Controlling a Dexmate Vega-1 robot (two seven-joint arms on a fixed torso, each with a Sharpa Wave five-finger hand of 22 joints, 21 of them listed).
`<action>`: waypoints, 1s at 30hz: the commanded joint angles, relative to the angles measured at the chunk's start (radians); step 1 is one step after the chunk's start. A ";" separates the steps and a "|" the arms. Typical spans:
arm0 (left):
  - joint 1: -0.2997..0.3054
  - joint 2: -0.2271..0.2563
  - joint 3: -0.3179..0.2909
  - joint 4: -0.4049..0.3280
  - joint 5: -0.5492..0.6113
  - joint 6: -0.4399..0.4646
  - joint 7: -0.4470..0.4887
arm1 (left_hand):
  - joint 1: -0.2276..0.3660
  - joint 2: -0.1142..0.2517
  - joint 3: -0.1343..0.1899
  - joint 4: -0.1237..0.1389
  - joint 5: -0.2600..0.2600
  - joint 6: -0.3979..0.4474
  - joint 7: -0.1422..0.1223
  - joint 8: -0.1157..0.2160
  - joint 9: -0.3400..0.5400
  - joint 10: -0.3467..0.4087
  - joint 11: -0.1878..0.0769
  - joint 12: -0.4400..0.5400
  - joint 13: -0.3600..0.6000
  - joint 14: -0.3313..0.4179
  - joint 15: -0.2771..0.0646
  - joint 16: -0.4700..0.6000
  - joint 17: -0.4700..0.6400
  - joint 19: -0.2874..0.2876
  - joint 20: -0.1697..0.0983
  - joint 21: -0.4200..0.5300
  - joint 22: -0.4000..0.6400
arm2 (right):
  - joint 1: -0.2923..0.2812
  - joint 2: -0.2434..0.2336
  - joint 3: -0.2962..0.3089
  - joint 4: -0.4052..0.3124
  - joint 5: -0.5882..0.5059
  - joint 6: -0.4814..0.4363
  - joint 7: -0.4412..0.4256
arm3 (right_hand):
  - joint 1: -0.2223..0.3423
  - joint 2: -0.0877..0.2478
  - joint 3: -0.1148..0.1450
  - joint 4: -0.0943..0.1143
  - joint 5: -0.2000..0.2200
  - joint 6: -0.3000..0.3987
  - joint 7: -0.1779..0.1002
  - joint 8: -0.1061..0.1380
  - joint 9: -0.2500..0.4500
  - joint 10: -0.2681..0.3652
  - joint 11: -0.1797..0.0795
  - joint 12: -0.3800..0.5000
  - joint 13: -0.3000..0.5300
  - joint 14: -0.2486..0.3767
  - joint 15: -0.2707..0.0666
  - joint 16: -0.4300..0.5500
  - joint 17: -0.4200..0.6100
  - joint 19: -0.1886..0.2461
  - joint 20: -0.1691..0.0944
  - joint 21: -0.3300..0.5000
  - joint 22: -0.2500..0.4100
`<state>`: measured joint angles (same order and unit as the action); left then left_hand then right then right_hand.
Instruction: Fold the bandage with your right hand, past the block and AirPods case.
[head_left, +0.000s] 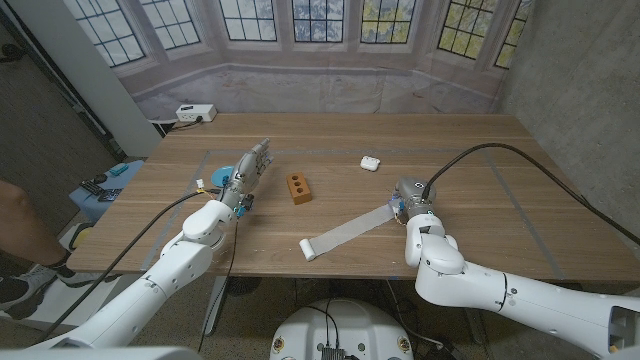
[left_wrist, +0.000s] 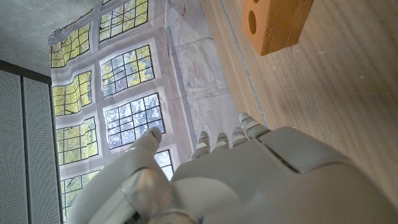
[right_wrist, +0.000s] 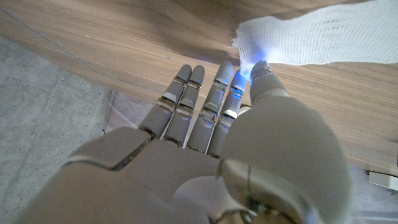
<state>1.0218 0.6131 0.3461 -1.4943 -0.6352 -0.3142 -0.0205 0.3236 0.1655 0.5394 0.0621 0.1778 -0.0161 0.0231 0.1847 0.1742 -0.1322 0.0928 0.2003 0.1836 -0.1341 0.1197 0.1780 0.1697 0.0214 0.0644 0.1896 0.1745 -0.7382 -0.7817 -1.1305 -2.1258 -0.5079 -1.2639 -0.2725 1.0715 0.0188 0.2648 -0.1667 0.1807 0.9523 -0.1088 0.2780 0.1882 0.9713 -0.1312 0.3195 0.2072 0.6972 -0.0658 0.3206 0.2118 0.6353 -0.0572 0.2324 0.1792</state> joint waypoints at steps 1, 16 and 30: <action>-0.003 0.003 0.001 -0.003 0.002 0.001 -0.004 | -0.006 -0.001 0.008 0.001 -0.002 0.003 0.003 0.000 0.004 0.006 0.002 0.006 0.005 -0.003 0.003 0.002 0.004 0.000 0.008 0.007 0.001 | -0.019 0.012 0.012 0.019 0.002 0.012 -0.029 | 0.012 0.003 -0.005 0.000 0.002 0.014 -0.002 -0.002 0.006 0.011 0.001 0.007 0.003 0.009 -0.158 0.005 0.006 0.011 -0.070 0.002 0.003; -0.018 -0.002 0.003 0.013 -0.001 0.003 -0.012 | -0.008 -0.002 0.010 0.001 -0.002 0.004 0.003 0.000 0.004 0.008 0.005 0.007 0.005 -0.002 0.004 0.002 0.004 0.001 0.008 0.007 0.001 | -0.043 0.032 0.029 0.060 -0.026 0.044 -0.075 | 0.043 0.019 -0.011 0.003 0.002 0.080 -0.010 0.010 0.011 0.075 -0.019 0.025 0.006 0.059 -0.165 0.023 0.012 0.032 -0.087 0.008 0.004; -0.024 -0.007 0.006 0.028 -0.006 0.002 -0.022 | -0.010 -0.002 0.011 0.000 -0.002 0.005 0.002 0.000 0.004 0.009 0.003 0.007 0.005 -0.002 0.004 0.002 0.004 0.001 0.008 0.007 0.001 | -0.042 0.043 0.019 0.047 -0.059 0.012 -0.063 | 0.060 0.022 -0.018 0.003 0.001 0.109 -0.013 0.015 0.014 0.106 -0.025 0.036 0.011 0.087 -0.166 0.032 0.014 0.042 -0.094 0.011 0.005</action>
<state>1.0037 0.6106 0.3491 -1.4781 -0.6366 -0.3109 -0.0337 0.3198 0.1617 0.5464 0.0635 0.1778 -0.0161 0.0231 0.1847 0.1742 -0.1267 0.0983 0.2003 0.1836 -0.1341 0.1197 0.1780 0.1696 0.0214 0.0644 0.1896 0.1745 -0.7759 -0.7479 -1.1062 -2.0703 -0.5426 -1.2268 -0.3363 1.1202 0.0412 0.2523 -0.1654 0.1807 1.0491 -0.1194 0.2886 0.1978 1.0642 -0.1559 0.3477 0.2158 0.7743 -0.0822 0.3479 0.2210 0.6642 -0.0642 0.2389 0.1791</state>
